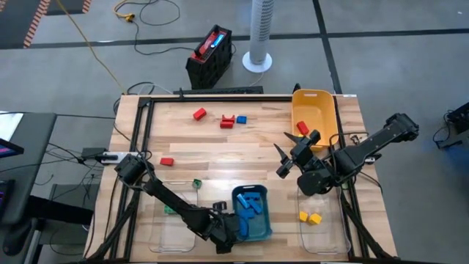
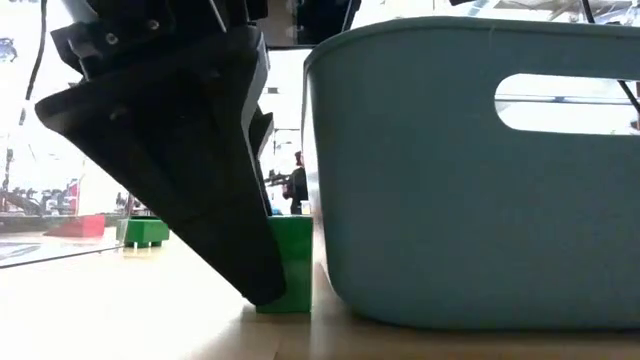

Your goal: Sort blocks

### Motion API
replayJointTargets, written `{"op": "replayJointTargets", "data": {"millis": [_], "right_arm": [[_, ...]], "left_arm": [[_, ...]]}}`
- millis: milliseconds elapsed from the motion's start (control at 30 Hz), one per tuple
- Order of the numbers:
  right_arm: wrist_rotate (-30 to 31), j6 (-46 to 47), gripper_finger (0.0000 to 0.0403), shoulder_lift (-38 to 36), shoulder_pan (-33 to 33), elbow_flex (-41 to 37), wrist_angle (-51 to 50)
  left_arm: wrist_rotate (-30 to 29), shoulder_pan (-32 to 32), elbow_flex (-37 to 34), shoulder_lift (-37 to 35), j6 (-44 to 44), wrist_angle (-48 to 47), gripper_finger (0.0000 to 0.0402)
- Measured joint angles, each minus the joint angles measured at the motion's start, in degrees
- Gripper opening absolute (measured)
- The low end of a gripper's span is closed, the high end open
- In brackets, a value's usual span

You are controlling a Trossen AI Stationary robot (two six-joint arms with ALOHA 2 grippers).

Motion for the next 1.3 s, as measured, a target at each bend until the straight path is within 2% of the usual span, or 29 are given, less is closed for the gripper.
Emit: {"op": "replayJointTargets", "data": {"millis": [200, 400, 567, 700, 767, 900, 1100, 1300], "right_arm": [[0.0, 0.0, 0.0244, 0.0, 0.0, 0.0, 0.0], [0.0, 0.0, 0.0244, 0.0, 0.0, 0.0, 0.0], [0.0, 0.0, 0.0244, 0.0, 0.0, 0.0, -0.1], [0.0, 0.0, 0.0244, 0.0, 0.0, 0.0, -0.1], [0.0, 0.0, 0.0244, 0.0, 0.0, 0.0, -0.1], [0.0, 0.0, 0.0244, 0.0, 0.0, 0.0, 0.0], [-0.1, 0.0, 0.0244, 0.2, 0.0, 0.0, 0.5], [-0.2, 0.0, 0.0244, 0.3, 0.0, 0.0, 0.4]], "left_arm": [[-0.2, 0.0, 0.0, -3.9, 0.3, -6.6, 0.0154], [1.0, -0.6, 0.0, -14.6, -0.6, -17.3, 0.0135], [8.0, -1.7, 0.1, -25.0, -8.3, -29.0, 0.0143], [6.3, -5.1, -0.9, -29.4, -17.9, -45.5, 0.0146], [5.4, -7.0, -3.8, -30.5, -22.0, -49.9, 0.0145], [5.7, -10.1, -10.4, -31.0, -25.3, -48.3, 0.0147], [12.2, -10.8, -19.8, -31.0, -26.2, -39.8, 0.0145], [13.2, -10.2, -23.1, -31.0, -26.4, -38.5, 0.0164]]}}
